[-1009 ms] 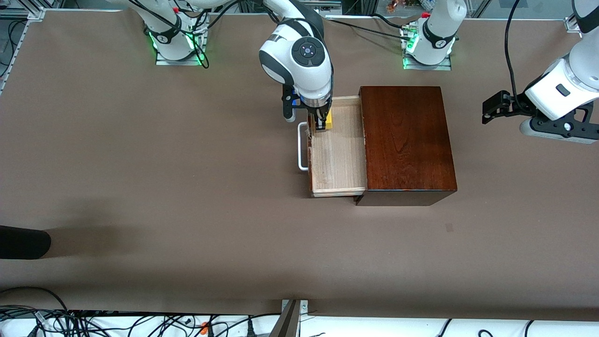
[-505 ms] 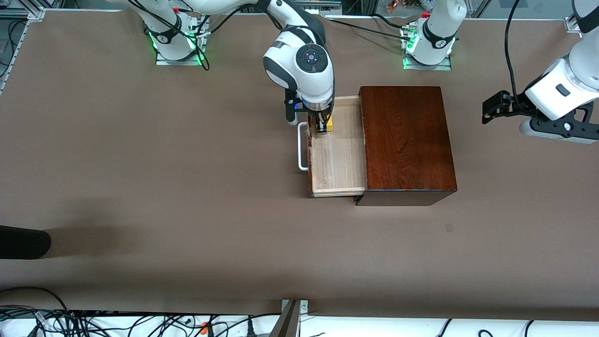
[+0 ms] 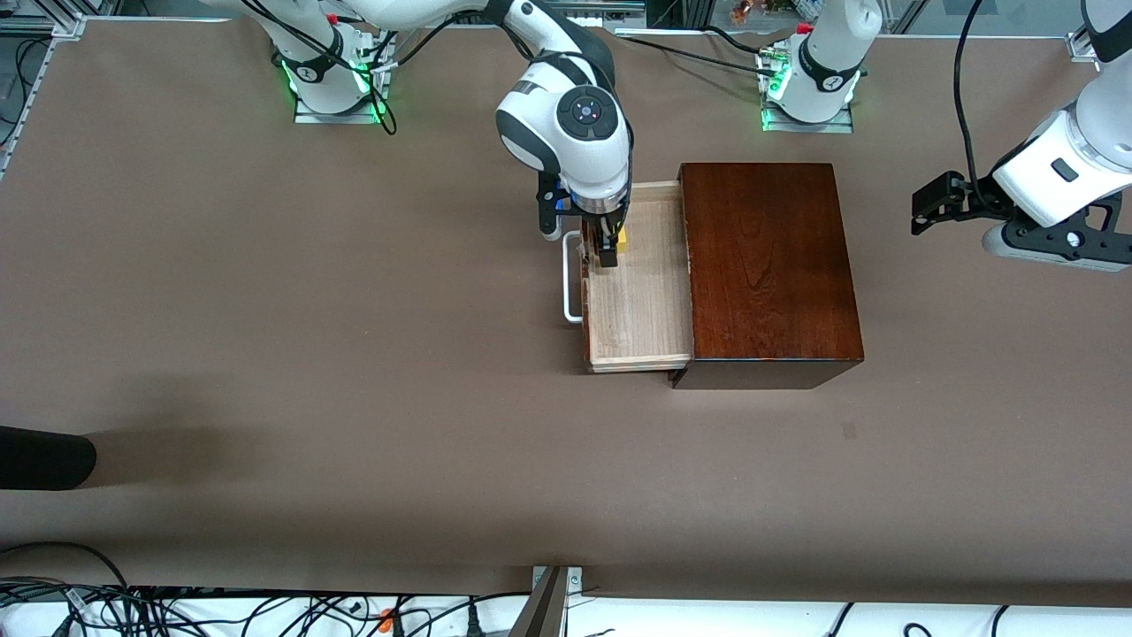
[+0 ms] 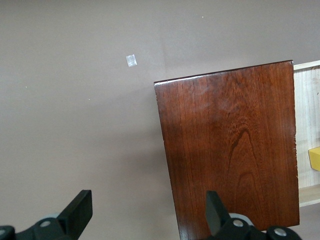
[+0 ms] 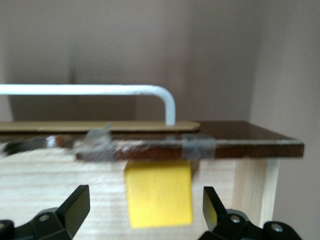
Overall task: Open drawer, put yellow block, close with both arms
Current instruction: 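Lower the cube into the drawer and open the right gripper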
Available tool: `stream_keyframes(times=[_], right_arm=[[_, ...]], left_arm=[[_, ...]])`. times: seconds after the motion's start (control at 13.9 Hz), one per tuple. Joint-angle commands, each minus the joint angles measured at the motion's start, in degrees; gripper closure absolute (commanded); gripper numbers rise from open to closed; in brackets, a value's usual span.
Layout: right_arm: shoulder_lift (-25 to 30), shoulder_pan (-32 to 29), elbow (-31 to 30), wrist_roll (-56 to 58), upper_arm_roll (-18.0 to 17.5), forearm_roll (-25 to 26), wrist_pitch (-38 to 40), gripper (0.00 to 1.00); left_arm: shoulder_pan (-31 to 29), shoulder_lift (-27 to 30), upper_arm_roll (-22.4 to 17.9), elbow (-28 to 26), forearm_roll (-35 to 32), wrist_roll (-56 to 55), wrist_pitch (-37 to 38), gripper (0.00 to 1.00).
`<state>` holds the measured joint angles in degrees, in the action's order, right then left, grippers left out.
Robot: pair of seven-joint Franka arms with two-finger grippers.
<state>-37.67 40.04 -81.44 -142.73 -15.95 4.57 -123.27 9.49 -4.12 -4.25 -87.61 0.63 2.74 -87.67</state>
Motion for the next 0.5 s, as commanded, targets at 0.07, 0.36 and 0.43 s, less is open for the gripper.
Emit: stream_keyframes(times=[0.07,0.36,0.43], right_arm=[[1.02,-0.40,8.55,-0.80,0.49,0.62,10.83,0.00],[3.91,-4.69,11.21,7.87,0.40,0.27,17.26,0.00],[4.70,-6.10,11.22,11.64,0.49,0.18,18.67,0.00]], left_arm=[[-0.18,0.69,0.03,0.33,1.48,1.39,-0.22,0.00],[0.17,0.34,0.12,0.33,1.22,1.13,-0.22,0.00],[0.26,0.34,0.21,0.33,0.96,1.13,-0.22,0.00]])
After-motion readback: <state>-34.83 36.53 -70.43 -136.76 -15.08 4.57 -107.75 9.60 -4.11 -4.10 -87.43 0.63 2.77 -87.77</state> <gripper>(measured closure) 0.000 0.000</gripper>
